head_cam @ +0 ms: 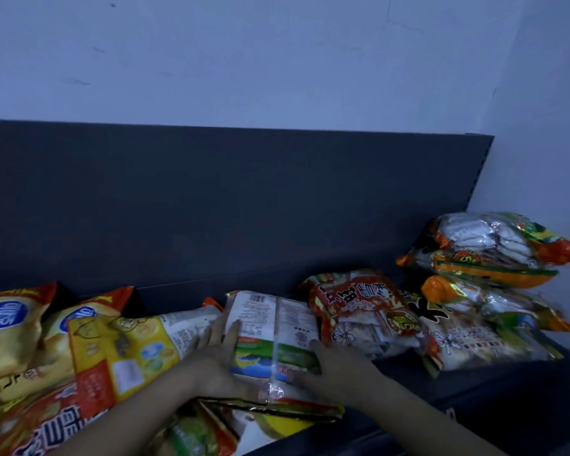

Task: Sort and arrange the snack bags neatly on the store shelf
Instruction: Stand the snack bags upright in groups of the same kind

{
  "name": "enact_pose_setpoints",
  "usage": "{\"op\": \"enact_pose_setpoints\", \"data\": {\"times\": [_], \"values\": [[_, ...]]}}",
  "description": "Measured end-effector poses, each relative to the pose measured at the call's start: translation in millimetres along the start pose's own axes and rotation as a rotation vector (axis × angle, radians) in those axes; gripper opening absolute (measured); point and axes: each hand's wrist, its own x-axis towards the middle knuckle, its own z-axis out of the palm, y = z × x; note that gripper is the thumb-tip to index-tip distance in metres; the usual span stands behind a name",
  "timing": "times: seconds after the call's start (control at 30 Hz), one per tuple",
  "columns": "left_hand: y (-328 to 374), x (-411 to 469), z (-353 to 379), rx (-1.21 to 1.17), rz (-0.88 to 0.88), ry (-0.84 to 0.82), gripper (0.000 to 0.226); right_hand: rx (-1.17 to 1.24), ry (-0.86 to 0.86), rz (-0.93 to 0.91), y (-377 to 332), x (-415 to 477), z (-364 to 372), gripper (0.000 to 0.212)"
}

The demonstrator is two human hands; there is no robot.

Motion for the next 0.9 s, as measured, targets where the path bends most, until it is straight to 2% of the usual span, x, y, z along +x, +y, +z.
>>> {"op": "enact_pose_setpoints", "data": {"times": [0.1,0.2,0.37,0.57,0.73,0.9], "values": [[-6.3,-3.4,5.5,-0.084,0.052,0.065,0.166,0.097,-0.063,-0.028,-11.9,-4.0,13.4,0.107],[-9.4,-2.9,11.8,-0.165,0.081,0.121,0.145,0.150,-0.107,0.004,-24.2,-12.3,11.6,0.115],[-12.8,-8.7,7.6,-0.262,0.161,0.266,0.119,0.278,0.035,0.082,-41.8,-15.6,15.8,0.108],[-36.3,-26.3,-31.1,-0.354,0.100,0.361,0.109,0.350,0.159,-0.009,-74.1,-15.9,-10.5,0.103],[-14.4,-32.4,-53.4,-0.443,0.140,0.496,0.105,0.167,0.346,-0.066,-76.2,-23.9,-66.8,0.104],[48.3,0.1,-44.3,-0.549,0.263,0.541,0.106,0.056,0.393,-0.019,-21.8,-32.7,-107.2,0.099]]}}
